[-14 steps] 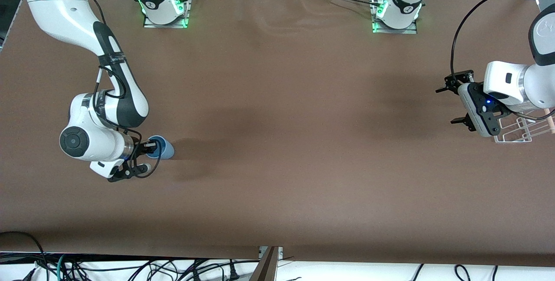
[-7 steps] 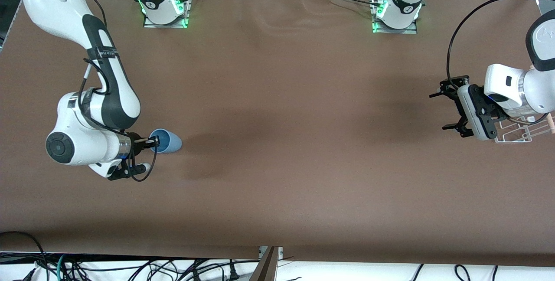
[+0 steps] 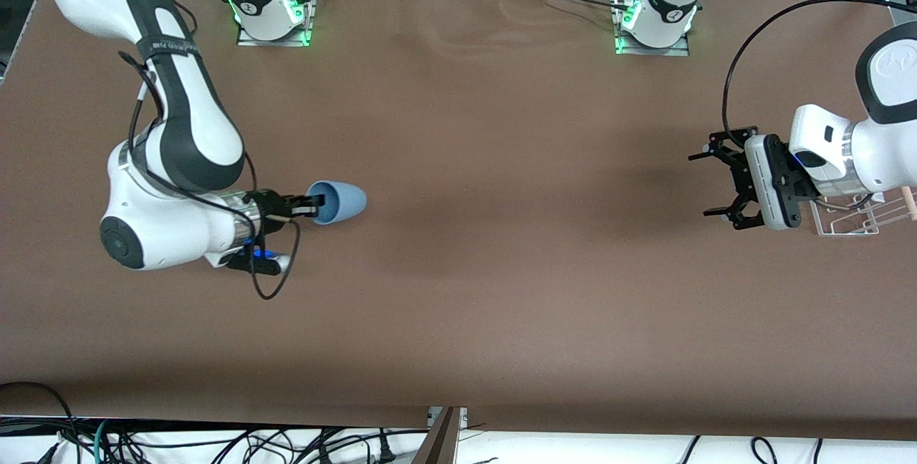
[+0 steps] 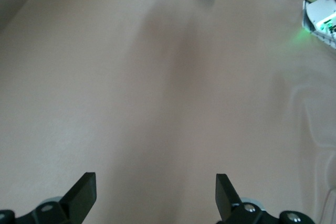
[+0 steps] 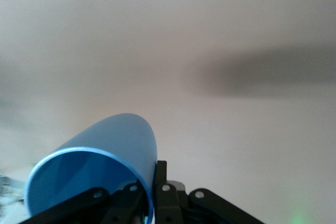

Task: Transfer cup to left arm and place on rack
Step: 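Lift the cup with the right gripper while the left gripper approaches, then close the left gripper on the cup held by the right gripper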

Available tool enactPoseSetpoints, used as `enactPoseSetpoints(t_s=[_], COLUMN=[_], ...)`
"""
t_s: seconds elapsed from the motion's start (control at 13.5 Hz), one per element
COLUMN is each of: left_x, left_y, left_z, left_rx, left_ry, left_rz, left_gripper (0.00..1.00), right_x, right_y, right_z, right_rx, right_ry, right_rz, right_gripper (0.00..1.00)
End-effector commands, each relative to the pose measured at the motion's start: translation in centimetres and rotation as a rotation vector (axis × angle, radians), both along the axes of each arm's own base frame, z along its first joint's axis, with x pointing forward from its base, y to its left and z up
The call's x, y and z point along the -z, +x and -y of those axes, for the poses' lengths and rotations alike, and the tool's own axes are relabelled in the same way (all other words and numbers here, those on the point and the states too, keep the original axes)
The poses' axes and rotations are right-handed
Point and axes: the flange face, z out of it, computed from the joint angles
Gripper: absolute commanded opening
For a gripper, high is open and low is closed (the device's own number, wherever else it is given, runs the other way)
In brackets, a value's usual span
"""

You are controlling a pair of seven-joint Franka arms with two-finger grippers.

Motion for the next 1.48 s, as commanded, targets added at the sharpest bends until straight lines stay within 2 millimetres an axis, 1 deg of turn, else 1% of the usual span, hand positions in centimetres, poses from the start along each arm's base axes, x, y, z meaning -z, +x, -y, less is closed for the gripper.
enactPoseSetpoints(t_s=[0.0, 0.07, 0.15, 0.22, 0.3, 0.37, 0.59, 0.74, 0.81, 0.89, 0.96, 1.04, 1.11, 1.19, 1.26, 1.41], left_x=[1.0, 1.3, 1.7, 1.8, 2.4, 2.5, 3.9, 4.2, 4.2, 4.3, 4.7, 4.7, 4.7, 5.1, 6.0, 6.8], left_y=[0.0, -0.1, -0.2, -0.3, -0.1, -0.1, -1.0, -1.4, -1.6, -1.6, -1.9, -2.0, -1.9, -2.2, -2.8, -4.2], left_z=[1.0, 1.2, 1.6, 2.1, 2.6, 3.4, 6.4, 7.2, 7.9, 8.1, 8.9, 9.3, 9.3, 9.3, 9.2, 8.5], left_rx=[0.038, 0.036, 0.046, 0.059, 0.064, 0.073, 0.121, 0.12, 0.135, 0.149, 0.168, 0.171, 0.173, 0.198, 0.23, 0.255], left_ry=[-0.066, -0.097, -0.13, -0.155, -0.175, -0.209, -0.308, -0.334, -0.339, -0.343, -0.35, -0.35, -0.346, -0.352, -0.363, -0.376], left_rz=[0.019, 0.016, 0.017, 0.023, 0.017, 0.022, 0.012, 0.0, -0.002, 0.005, 0.002, 0.005, 0.014, 0.025, 0.03, 0.036], left_gripper=[1.0, 1.0, 1.0, 1.0, 1.0, 1.0, 1.0, 1.0, 1.0, 1.0, 1.0, 1.0, 1.0, 1.0, 1.0, 1.0], right_x=[-3.8, -5.1, -6.1, -6.9, -7.6, -8.1, -8.1, -7.3, -6.8, -6.6, -6.3, -6.1, -6.2, -6.3, -6.3, -6.4], right_y=[-2.1, -2.6, -2.7, -3.1, -3.4, -3.8, -5.8, -8.0, -9.4, -10.8, -12.0, -13.0, -13.6, -13.7, -13.7, -14.4], right_z=[-5.5, -7.6, -9.2, -11.3, -13.2, -15.2, -22.0, -27.0, -29.5, -31.5, -33.0, -34.3, -35.0, -35.3, -35.3, -35.9], right_rx=[0.14, 0.196, 0.271, 0.34, 0.413, 0.468, 0.61, 0.682, 0.705, 0.719, 0.73, 0.745, 0.767, 0.787, 0.794, 0.79], right_ry=[0.015, 0.038, 0.063, 0.101, 0.139, 0.158, 0.169, 0.194, 0.207, 0.218, 0.223, 0.227, 0.233, 0.237, 0.236, 0.234], right_rz=[-0.12, -0.155, -0.194, -0.247, -0.292, -0.313, -0.304, -0.284, -0.276, -0.269, -0.269, -0.27, -0.273, -0.275, -0.281, -0.286], right_gripper=[0.0, 0.0, 0.0, 0.0, 0.0, 0.0, 0.0, 0.0, 0.0, 0.0, 0.0, 0.0, 0.0, 0.0, 0.0, 0.0])
